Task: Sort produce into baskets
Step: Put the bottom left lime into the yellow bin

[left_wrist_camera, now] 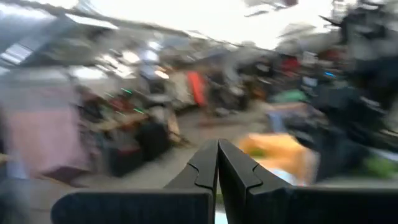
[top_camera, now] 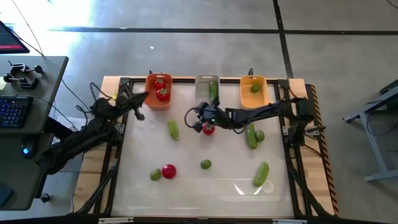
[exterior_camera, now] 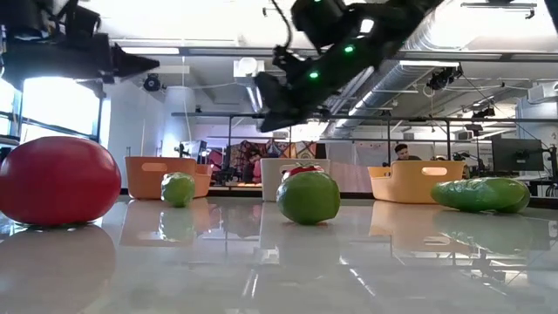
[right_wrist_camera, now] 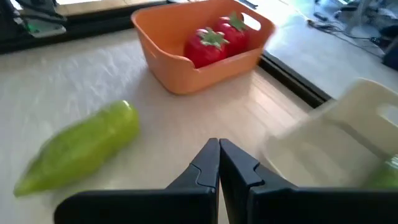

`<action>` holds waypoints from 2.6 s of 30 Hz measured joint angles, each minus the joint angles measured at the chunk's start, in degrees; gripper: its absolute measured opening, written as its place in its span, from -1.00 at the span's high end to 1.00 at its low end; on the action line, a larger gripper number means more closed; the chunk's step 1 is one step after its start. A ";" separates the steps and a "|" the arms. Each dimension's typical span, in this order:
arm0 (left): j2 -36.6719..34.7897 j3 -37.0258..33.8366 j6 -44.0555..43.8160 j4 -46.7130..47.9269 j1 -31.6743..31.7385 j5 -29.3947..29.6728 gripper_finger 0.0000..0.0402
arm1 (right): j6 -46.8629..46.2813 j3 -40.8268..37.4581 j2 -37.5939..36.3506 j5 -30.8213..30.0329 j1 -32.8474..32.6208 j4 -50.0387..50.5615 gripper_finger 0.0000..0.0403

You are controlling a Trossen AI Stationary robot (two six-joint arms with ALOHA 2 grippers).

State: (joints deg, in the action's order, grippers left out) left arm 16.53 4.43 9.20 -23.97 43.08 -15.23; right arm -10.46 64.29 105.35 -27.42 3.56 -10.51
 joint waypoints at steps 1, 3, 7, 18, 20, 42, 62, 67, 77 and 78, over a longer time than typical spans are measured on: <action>0.11 0.00 -0.45 2.13 -0.68 -1.32 1.00 | 0.01 -1.28 -1.10 -0.89 -0.22 0.05 1.00; 0.56 0.00 -0.12 4.82 -2.39 -3.14 1.00 | 0.09 -3.44 -3.03 -2.63 -0.58 -0.05 1.00; 1.38 0.43 -0.10 6.83 -7.34 -3.47 1.00 | 0.22 -6.74 -7.17 -4.21 -0.58 0.25 1.00; 6.63 7.75 -2.87 21.23 -21.22 6.85 1.00 | 3.68 -9.42 -12.65 -5.64 0.52 -0.76 1.00; 8.06 8.86 -4.13 22.85 -23.54 8.98 1.00 | 3.45 -9.42 -11.98 -5.32 0.66 -1.50 1.00; 26.57 20.14 -12.05 35.18 -36.55 16.30 1.00 | 5.87 -20.72 -10.46 1.55 3.32 -21.21 1.00; 31.85 32.32 -25.69 57.36 -54.00 22.11 1.00 | -2.23 -18.29 -9.43 -5.17 -7.01 -16.45 1.00; 34.55 39.12 -39.01 66.84 -65.12 25.72 1.00 | -3.65 -18.29 -9.43 -10.94 -11.54 -14.43 1.00; 47.67 43.93 -51.39 73.80 -78.67 28.46 0.99 | -6.24 -18.29 -9.41 -12.60 -15.75 -12.44 1.00; 49.32 44.14 -52.21 73.83 -79.36 28.47 0.98 | -6.25 -18.29 -9.41 -12.61 -15.96 -11.87 1.00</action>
State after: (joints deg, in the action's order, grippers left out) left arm 65.85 48.56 -43.01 49.85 -36.28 13.24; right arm -16.71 46.00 95.94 -40.03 -12.40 -22.39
